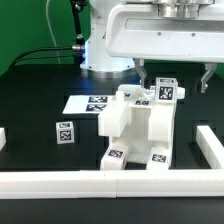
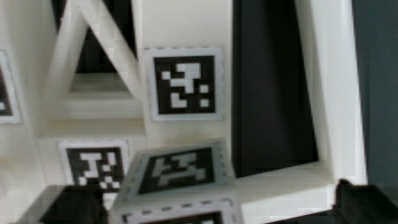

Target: Assemble chair

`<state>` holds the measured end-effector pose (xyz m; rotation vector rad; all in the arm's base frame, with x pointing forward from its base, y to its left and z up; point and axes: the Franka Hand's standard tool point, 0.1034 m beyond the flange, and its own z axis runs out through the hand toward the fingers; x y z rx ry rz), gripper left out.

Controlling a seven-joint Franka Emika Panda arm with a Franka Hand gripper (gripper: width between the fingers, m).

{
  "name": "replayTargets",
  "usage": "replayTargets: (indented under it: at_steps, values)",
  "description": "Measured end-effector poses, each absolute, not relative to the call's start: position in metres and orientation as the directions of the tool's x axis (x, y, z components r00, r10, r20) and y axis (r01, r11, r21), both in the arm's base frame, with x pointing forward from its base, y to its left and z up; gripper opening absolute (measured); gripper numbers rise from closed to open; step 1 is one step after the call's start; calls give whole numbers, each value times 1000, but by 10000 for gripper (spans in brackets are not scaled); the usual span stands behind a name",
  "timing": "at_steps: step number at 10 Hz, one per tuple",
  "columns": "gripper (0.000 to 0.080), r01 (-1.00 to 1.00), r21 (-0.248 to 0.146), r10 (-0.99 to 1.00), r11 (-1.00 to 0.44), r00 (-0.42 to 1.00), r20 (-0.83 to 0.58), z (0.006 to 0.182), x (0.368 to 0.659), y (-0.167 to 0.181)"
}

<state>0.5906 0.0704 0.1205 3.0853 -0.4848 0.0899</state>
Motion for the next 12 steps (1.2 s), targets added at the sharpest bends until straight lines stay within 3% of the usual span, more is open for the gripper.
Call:
replayTargets:
  at_steps: [1, 2, 3, 10, 12]
  values:
    - [535, -314, 8, -313, -949, 948, 59, 120, 591, 70]
    - [353, -372, 2, -371, -928, 927, 60, 121, 591, 71]
    - [290, -439, -5, -439, -898, 897, 62, 122, 592, 71]
    - [287, -773, -38, -774, -633, 631, 46, 122, 592, 72]
    - [287, -882, -79, -885, -464, 466, -2, 122, 593, 70]
